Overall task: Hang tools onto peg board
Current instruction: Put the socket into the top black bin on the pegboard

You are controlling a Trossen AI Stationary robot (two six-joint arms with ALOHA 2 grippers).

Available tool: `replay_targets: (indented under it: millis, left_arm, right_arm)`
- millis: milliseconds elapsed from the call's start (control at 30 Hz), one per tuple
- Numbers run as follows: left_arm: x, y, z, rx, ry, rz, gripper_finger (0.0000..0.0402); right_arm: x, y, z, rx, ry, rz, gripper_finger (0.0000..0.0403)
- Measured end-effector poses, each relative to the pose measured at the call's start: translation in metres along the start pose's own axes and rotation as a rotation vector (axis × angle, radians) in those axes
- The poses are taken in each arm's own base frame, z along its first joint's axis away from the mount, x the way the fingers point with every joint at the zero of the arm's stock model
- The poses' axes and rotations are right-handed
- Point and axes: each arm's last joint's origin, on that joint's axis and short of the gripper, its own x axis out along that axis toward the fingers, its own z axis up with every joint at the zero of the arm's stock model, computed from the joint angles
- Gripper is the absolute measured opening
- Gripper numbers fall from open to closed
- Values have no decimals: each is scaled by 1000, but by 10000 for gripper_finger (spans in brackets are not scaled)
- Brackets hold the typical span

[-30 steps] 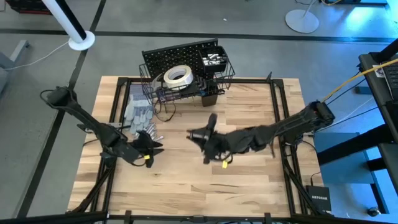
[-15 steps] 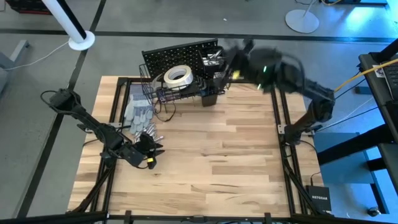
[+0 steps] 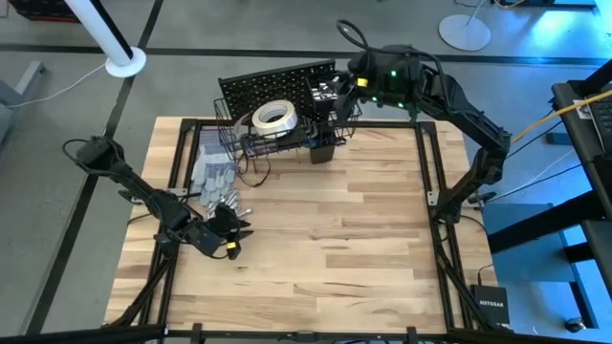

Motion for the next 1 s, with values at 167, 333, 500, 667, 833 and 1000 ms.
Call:
replay_targets:
  millis: [167, 333, 500, 667, 833, 1000]
  left_arm:
    - [0, 0, 0, 0, 1, 0, 120]
    - [0, 0, 0, 2, 1, 0, 120]
    - [0, 0, 0, 11, 7, -6, 120]
    - [-1, -5, 4, 30, 17, -30, 120]
    - [-4, -11, 11, 69, 42, -14, 120]
    - [-11, -11, 22, 76, 168, 104, 120]
  right_arm:
    - [-3, 0, 2, -9, -13, 2, 186]
    - [-29, 3, 7, -35, -48, 38, 235]
    - [-68, 23, 4, -99, -38, 158, 253]
    - [-92, 62, -31, -213, 204, 318, 249]
    - [-90, 118, -86, -331, 350, 357, 240]
    - [-79, 167, -158, -411, 272, 366, 236]
